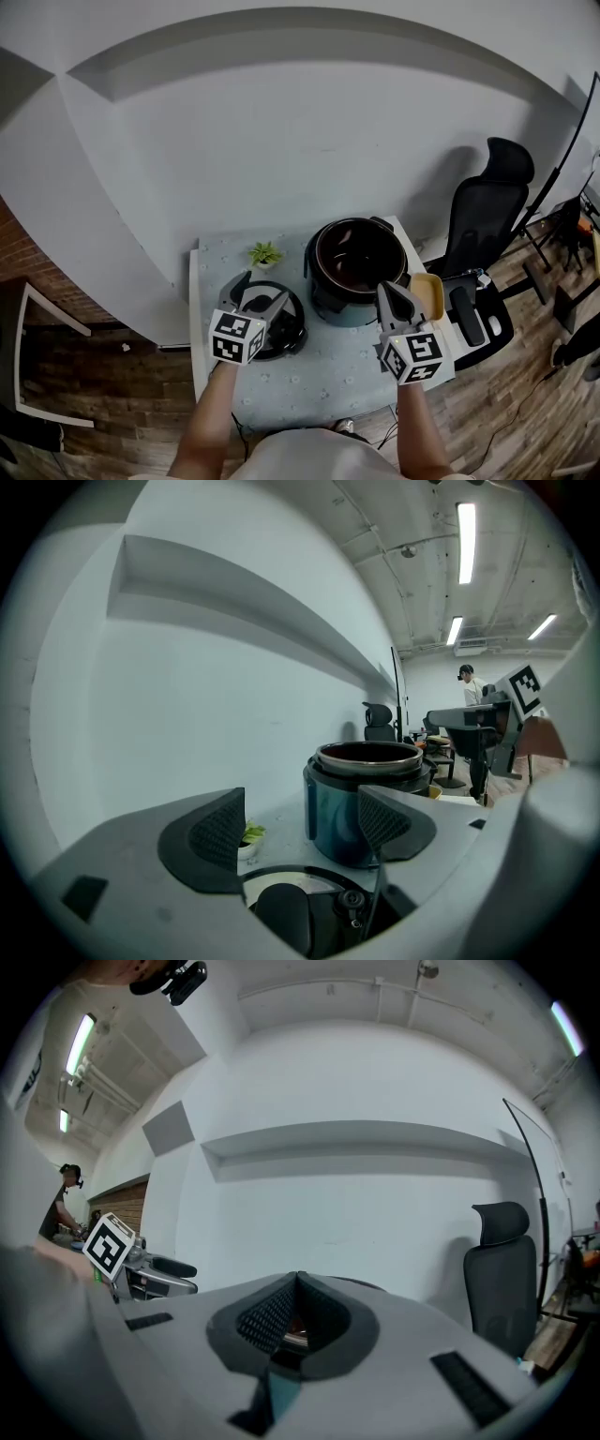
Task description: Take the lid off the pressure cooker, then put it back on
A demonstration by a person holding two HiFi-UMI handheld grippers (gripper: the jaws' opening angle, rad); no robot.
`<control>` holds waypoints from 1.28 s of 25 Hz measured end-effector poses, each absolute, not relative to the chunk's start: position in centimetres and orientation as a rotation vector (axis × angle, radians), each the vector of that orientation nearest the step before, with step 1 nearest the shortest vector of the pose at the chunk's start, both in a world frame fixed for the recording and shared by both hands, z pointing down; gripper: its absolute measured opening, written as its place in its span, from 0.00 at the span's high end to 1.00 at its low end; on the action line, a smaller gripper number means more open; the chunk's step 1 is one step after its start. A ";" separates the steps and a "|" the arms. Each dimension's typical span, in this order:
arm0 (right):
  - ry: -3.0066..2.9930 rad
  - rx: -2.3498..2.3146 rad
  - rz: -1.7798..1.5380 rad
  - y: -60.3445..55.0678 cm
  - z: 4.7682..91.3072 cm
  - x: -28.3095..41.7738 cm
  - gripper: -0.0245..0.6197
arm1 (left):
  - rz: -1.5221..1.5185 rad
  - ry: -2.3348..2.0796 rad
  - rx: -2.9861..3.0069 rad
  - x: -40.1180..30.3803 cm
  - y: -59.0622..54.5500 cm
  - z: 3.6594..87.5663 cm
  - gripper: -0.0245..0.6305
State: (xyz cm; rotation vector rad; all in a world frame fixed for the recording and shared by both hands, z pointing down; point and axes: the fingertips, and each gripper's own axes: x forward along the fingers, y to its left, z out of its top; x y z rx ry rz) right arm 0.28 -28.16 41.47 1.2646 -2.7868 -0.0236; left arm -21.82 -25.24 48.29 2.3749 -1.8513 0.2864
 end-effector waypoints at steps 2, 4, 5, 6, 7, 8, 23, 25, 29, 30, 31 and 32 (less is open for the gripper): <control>-2.775 1.273 -0.016 -28.2 41.8 0.6 0.96 | 0.345 -1.835 2.348 -22.4 -25.7 50.0 0.43; -2.764 1.281 -0.010 -28.2 42.0 0.9 0.96 | 0.423 -1.812 2.321 -22.8 -26.0 52.0 0.43; -2.759 1.285 -0.007 -28.2 42.1 1.1 0.96 | 0.453 -1.798 2.307 -23.0 -26.0 53.0 0.43; -2.754 1.288 -0.004 -28.2 42.2 1.3 0.96 | 0.475 -1.784 2.292 -23.1 -26.1 53.9 0.43; -2.749 1.292 -0.002 -28.1 42.3 1.4 0.96 | 0.492 -1.769 2.277 -23.3 -26.1 54.7 0.43; -2.743 1.295 0.001 -28.1 42.4 1.6 0.96 | 0.508 -1.755 2.263 -23.4 -26.2 55.6 0.43; -2.684 1.292 0.045 -27.9 44.6 1.8 0.96 | 0.642 -1.591 2.154 -23.8 -26.1 63.1 0.44; -2.679 1.289 0.050 -27.8 44.8 1.7 0.96 | 0.650 -1.577 2.158 -23.6 -26.1 63.5 0.44; -2.666 1.291 0.057 -27.7 45.2 1.5 0.96 | 0.690 -1.579 2.169 -23.8 -26.1 63.9 0.51; -2.663 1.293 0.058 -27.7 45.2 1.6 0.96 | 0.698 -1.579 2.172 -23.8 -26.1 64.0 0.51; -2.661 1.295 0.060 -27.7 45.3 1.6 0.96 | 0.704 -1.579 2.176 -23.8 -26.1 64.0 0.51; -2.659 1.298 0.062 -27.6 45.3 1.6 0.96 | 0.707 -1.579 2.179 -23.8 -26.1 63.9 0.51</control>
